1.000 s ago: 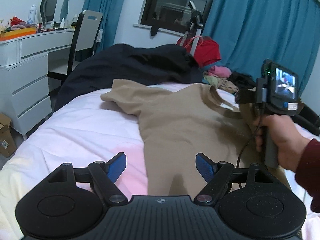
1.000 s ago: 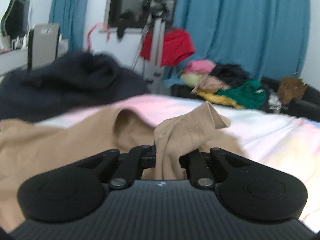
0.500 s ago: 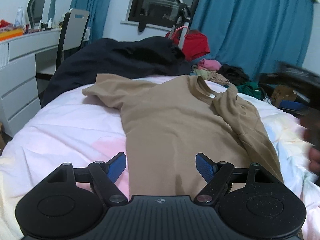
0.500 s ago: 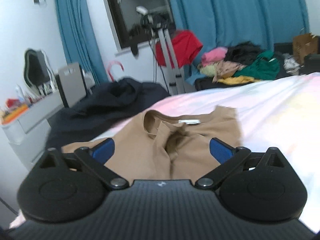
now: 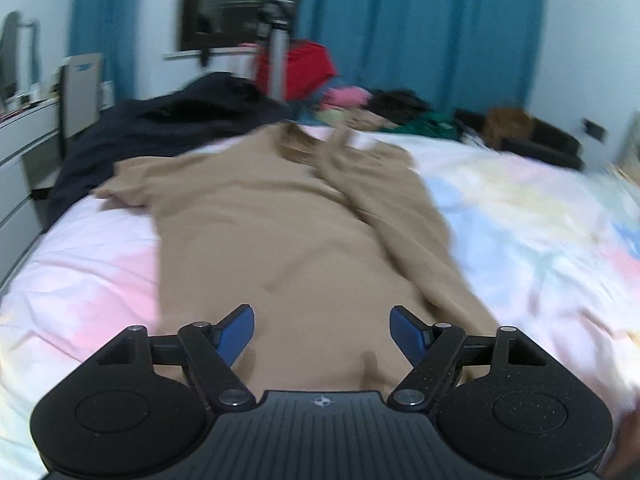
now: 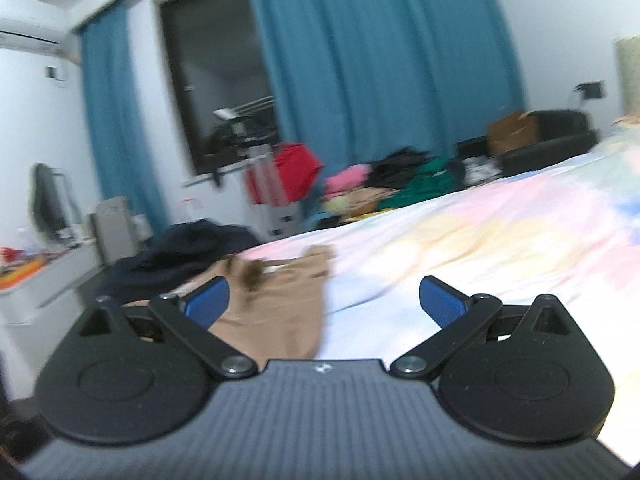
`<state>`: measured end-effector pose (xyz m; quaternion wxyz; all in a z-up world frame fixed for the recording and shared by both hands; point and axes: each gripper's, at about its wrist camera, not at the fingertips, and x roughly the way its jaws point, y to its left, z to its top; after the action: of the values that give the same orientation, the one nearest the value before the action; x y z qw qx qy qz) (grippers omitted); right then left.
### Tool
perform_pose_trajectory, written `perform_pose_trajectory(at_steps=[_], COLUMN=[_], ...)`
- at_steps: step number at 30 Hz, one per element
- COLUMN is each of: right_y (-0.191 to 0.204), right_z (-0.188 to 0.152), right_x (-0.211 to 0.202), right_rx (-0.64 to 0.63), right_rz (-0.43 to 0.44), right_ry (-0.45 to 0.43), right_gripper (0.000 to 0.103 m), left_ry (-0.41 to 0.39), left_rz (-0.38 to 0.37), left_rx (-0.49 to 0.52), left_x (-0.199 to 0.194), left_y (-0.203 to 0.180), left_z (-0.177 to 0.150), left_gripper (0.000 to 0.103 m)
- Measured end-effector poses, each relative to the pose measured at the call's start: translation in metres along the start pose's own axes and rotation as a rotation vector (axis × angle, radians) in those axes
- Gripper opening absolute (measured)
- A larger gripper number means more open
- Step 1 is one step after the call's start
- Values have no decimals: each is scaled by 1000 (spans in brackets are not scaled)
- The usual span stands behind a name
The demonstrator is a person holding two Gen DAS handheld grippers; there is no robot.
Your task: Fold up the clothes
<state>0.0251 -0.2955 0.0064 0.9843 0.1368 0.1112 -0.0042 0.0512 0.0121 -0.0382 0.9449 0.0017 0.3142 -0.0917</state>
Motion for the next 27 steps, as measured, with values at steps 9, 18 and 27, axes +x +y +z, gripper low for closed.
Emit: perform_pose_trajectory(at_steps=[9,18,27], right_y=[-56,-93,-103], right_z=[10,7,1], right_x=[-7,-9,-3], right_rx=[78,207,241], right_rz=[-56,-64,-73], right_ry=[-63,-110,-65], right_gripper=[103,103,103], left_ry=[151,263,311], left_rz=[-202,-276,-220], left_rx=[68,181,179], left_x=[-9,12,32], left_y=[-101,-168,-162], left_z=[-19,-50,-65], left_gripper=[60,30,1])
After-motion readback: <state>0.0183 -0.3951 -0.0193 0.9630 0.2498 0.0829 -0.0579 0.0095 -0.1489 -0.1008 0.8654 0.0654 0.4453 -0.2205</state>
